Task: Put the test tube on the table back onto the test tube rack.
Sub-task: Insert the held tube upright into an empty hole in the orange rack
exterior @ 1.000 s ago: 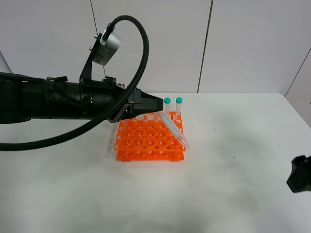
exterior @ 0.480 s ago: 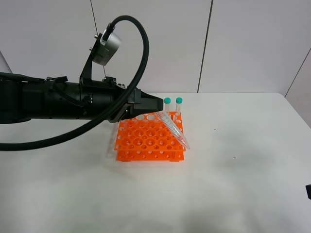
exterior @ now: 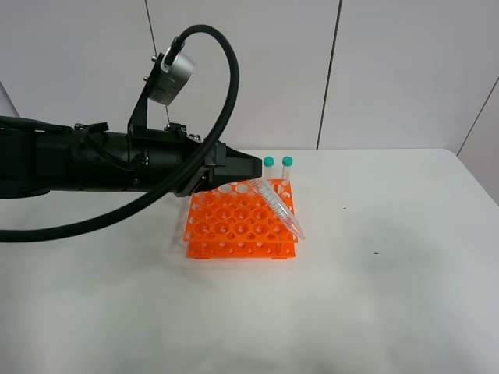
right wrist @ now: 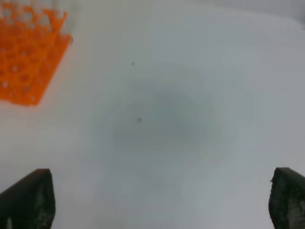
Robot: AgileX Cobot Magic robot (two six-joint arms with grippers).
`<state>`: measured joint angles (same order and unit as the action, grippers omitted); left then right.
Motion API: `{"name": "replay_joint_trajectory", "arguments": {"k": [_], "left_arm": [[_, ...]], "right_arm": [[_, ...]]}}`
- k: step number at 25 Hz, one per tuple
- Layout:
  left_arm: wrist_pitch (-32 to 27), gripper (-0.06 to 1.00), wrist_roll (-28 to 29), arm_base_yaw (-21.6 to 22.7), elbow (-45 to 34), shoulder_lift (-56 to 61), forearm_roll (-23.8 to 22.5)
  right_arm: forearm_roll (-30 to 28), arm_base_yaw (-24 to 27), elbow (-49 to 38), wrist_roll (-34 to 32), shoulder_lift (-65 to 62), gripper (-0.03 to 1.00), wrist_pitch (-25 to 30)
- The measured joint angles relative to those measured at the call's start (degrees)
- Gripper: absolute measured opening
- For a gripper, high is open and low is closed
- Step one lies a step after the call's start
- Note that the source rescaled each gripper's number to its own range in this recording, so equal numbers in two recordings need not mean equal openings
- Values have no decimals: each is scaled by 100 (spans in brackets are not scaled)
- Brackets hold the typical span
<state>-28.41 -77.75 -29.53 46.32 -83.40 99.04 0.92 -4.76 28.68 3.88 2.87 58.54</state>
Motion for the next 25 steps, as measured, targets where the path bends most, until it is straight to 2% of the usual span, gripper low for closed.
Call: {"name": "replay_joint_trajectory", "arguments": {"k": [12, 20, 25], "left_arm": [[0, 0, 94, 0, 0, 96, -22], [123, 0, 258, 0, 0, 1293, -16], [360, 0, 11, 0, 0, 1758, -16]], "right_arm": [[-40, 0, 0, -86, -317, 100, -5], [-40, 0, 0, -86, -317, 100, -5], [-40, 0, 0, -86, -317, 100, -5]]}}
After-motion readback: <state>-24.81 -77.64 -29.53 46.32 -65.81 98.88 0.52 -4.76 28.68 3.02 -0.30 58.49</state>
